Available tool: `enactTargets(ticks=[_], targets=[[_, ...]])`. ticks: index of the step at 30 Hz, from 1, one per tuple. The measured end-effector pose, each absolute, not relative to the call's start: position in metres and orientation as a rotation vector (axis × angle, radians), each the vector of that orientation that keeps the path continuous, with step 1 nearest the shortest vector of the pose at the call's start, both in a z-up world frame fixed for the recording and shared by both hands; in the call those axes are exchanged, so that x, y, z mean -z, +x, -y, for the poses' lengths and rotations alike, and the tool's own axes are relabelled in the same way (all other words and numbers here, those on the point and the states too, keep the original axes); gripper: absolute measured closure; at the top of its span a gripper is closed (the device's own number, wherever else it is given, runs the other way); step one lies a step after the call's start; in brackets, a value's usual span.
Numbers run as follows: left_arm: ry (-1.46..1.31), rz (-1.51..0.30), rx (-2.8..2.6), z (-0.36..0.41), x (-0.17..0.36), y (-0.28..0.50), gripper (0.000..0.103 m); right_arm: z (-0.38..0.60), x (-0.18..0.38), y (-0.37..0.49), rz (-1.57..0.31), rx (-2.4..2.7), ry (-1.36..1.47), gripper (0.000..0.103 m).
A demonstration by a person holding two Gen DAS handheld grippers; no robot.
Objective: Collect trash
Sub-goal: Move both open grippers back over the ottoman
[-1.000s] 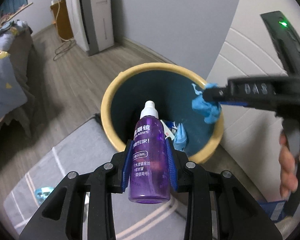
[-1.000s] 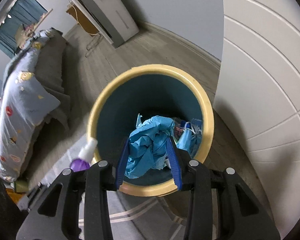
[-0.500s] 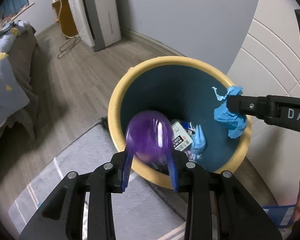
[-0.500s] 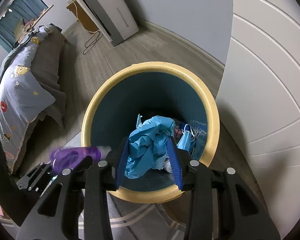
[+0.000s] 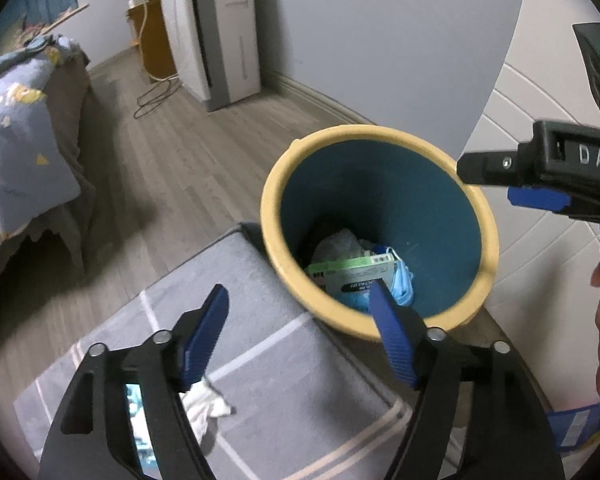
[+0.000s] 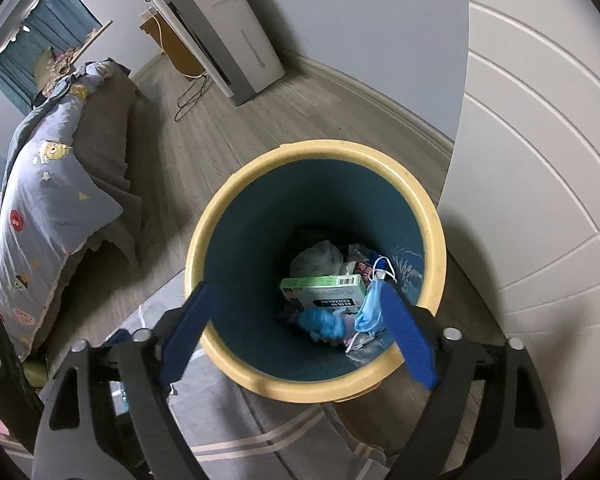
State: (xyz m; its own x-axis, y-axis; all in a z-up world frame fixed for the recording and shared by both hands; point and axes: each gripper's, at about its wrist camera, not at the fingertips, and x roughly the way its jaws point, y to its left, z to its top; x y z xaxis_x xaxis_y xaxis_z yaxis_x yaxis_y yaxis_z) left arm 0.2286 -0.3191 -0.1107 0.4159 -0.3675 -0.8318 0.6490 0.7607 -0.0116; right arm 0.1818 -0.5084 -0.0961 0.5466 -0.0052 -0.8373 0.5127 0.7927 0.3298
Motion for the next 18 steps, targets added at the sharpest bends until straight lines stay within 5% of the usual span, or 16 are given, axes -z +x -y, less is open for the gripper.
enactTargets(ticks=[7,18], targets=[[0.316,-0.922,0.594,0.279,0.089,0.217,0.013,0.487,0.074,0.183,-0.933,0.319,0.553,0.01],[0.301,-0.868,0.481,0.179,0.043,0.203,0.011,0.42,0.036,0.191,-0.912,0.241,0.397,0.008]])
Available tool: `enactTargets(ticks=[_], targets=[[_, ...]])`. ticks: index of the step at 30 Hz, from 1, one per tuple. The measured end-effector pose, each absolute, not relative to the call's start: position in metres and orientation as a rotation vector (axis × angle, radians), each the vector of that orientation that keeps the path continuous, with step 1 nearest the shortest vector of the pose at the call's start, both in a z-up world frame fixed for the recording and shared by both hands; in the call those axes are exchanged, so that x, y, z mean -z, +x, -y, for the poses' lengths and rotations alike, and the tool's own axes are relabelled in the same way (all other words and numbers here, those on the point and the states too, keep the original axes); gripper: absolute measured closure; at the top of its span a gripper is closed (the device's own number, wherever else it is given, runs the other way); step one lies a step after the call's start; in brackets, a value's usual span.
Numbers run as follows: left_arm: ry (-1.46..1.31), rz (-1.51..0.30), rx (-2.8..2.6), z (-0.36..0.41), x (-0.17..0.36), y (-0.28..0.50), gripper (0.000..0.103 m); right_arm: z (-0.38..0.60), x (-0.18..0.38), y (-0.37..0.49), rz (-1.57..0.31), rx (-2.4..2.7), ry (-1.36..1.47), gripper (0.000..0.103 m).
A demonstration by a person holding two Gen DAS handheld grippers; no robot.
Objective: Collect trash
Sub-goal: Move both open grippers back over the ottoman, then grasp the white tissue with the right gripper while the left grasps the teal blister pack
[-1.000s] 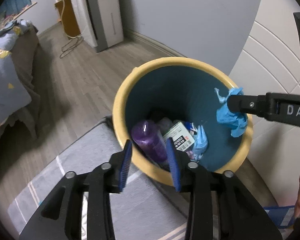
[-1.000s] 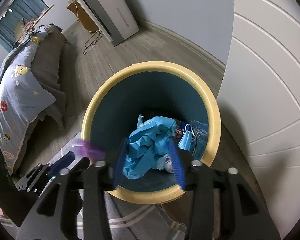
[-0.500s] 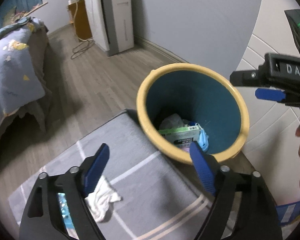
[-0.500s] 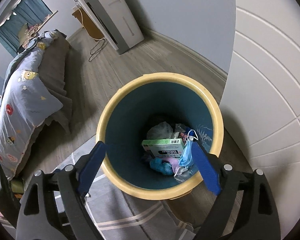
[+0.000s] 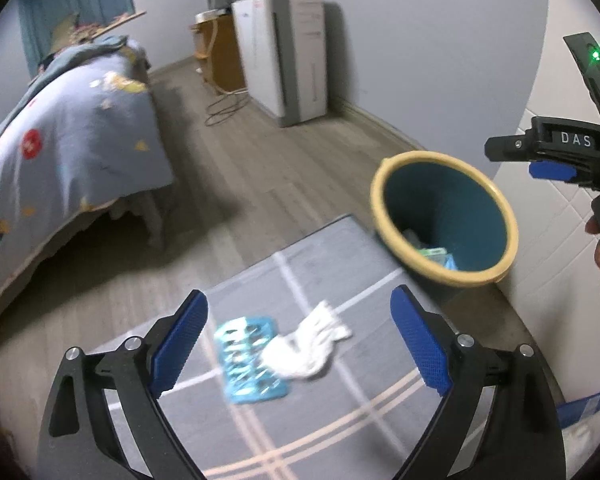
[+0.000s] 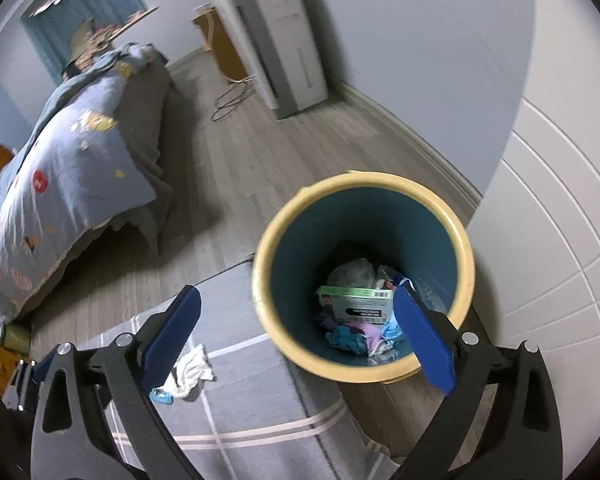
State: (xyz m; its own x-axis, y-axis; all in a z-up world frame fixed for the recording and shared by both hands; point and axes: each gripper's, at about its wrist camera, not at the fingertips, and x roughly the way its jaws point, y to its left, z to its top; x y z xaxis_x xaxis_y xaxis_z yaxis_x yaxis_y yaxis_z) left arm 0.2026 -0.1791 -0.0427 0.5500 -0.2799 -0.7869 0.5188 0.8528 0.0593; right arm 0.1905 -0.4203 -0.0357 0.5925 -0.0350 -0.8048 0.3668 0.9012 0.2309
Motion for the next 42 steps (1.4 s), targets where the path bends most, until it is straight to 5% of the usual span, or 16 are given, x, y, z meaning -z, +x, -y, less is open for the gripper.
enactTargets(ticks=[11,24,30,34,42], targets=[[0.165,-0.927,0.299,0.064,0.056,0.201,0.011,0.338,0.038,0.208,-0.953,0.127,0.163,0.006],[0.095,-0.955,0.202,-0.004,0.071,0.226,0.011,0.26,0.114,0.236,-1.131,-0.024,0.122,0.006],[0.095,-0.993,0.187,-0.014,0.085,0.237,0.011,0.251,0.159,0.259,-1.238,-0.015,0.146,0.017],[0.074,-1.039,0.192,-0.015,0.099,0.241,0.011,0.255,0.186,0.266,-1.313,0.01,0.202,0.036],[0.141,-1.066,0.227,0.007,0.112,0.241,0.011,0.247,0.204,0.268,-1.337,-0.011,0.102,0.049]])
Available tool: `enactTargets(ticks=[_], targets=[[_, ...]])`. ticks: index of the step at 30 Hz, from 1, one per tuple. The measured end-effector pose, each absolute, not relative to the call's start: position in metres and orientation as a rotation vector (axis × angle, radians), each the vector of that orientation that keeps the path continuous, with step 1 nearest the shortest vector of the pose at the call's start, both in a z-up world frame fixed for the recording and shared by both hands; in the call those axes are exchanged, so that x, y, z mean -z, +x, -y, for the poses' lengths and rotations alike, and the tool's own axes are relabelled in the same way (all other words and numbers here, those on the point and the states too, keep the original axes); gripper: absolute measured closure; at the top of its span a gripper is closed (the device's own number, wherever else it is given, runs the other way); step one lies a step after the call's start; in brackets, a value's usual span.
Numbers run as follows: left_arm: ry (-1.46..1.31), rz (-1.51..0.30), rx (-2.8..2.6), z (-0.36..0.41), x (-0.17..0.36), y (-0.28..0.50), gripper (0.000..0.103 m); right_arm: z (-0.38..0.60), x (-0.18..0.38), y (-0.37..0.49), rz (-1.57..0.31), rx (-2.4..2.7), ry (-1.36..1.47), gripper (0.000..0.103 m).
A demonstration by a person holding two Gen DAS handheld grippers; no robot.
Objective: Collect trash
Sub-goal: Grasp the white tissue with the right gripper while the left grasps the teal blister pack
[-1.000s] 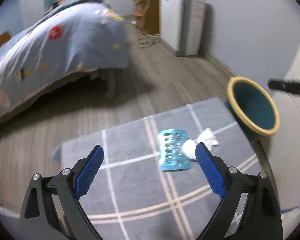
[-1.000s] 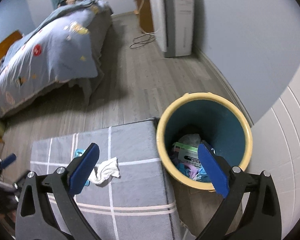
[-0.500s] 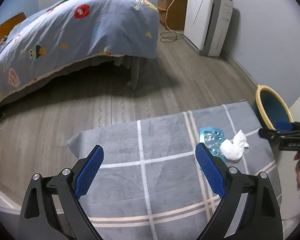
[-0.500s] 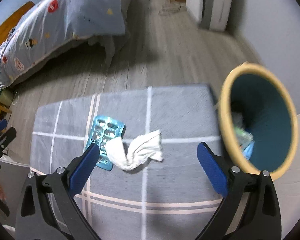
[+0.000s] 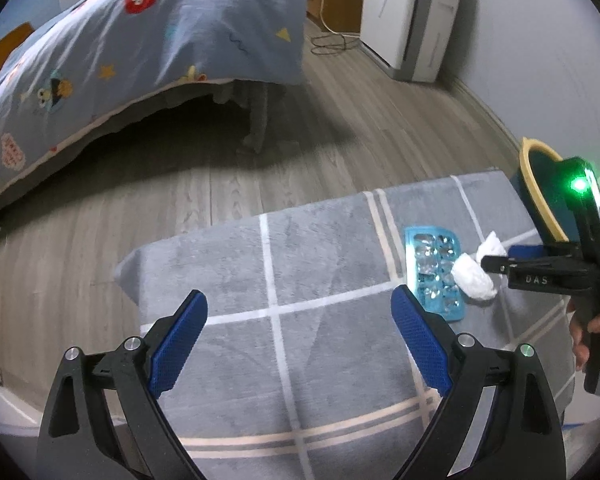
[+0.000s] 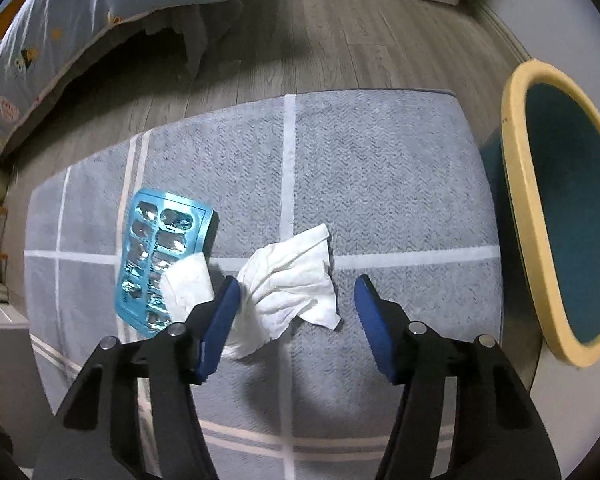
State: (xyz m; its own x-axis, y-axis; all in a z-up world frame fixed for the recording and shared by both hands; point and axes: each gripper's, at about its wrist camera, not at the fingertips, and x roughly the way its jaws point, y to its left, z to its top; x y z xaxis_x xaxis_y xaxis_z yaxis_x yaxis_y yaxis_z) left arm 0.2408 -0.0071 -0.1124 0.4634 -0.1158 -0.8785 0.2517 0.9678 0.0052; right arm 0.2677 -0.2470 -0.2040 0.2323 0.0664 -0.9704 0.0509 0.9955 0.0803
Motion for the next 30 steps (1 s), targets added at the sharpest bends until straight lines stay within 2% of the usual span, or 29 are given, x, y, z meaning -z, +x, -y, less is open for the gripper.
enactTargets(ticks=[4,6,16,30], targets=[[0.188,-1.073,0.244,0.022,0.118,0.239,0.011,0.242,0.204,0.266,-1.338,-0.048,0.073,0.085],[0.21,-1.076,0.252,0.031,0.122,0.238,0.011,0.245,0.2,0.265,-1.347,-0.074,0.112,0.092],[0.286,-1.107,0.311,0.089,0.154,0.244,0.011,0.288,0.156,0.253,-1.247,-0.042,0.214,0.093],[0.324,-1.149,0.352,0.147,0.197,0.252,0.011,0.33,0.157,0.255,-1.25,-0.016,0.283,0.093]])
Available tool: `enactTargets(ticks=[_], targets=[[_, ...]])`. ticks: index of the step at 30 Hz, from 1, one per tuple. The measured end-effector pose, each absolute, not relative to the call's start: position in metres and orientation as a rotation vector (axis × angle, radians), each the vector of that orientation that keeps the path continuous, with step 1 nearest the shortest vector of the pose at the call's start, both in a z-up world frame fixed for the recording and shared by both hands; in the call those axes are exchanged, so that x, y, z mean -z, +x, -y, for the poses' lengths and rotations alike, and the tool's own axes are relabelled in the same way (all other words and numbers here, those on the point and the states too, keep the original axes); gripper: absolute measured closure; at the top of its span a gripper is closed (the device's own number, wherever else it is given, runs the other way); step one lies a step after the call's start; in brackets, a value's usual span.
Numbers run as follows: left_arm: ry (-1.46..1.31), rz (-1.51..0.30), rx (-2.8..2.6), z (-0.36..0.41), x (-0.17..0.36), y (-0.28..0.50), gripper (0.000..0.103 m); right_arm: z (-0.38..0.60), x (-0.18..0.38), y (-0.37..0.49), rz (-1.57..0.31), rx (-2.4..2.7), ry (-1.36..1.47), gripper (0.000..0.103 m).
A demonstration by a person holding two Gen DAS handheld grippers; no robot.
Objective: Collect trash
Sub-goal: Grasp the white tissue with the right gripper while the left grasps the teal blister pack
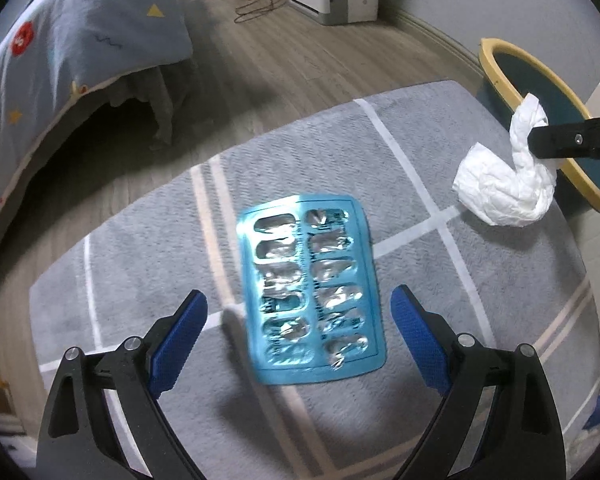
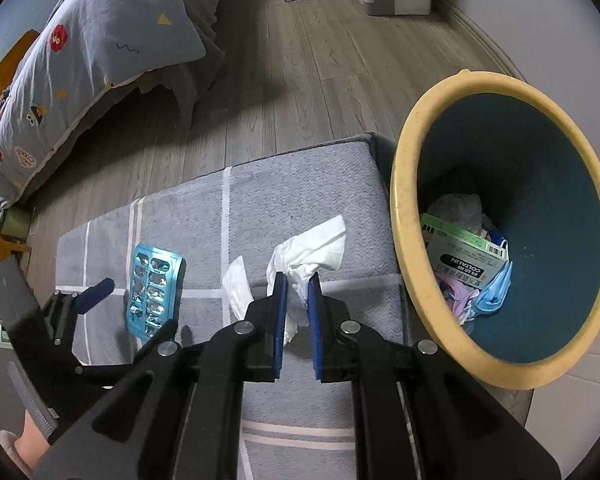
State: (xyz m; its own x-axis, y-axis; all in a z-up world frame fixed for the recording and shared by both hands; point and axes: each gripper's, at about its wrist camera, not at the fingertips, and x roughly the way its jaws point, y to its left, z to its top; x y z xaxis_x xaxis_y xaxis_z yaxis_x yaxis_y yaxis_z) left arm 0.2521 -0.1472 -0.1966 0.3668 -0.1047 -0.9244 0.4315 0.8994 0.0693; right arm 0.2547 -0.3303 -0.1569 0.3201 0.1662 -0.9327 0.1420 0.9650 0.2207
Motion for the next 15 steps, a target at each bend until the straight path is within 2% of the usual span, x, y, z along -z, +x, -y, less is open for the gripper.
enactTargets(ticks=[15], targets=[[0.261,-1.183,0.361,0.141,0.206,0.264,0.012,0.32,0.157,0.258,-1.255,-0.041,0.234,0.093]])
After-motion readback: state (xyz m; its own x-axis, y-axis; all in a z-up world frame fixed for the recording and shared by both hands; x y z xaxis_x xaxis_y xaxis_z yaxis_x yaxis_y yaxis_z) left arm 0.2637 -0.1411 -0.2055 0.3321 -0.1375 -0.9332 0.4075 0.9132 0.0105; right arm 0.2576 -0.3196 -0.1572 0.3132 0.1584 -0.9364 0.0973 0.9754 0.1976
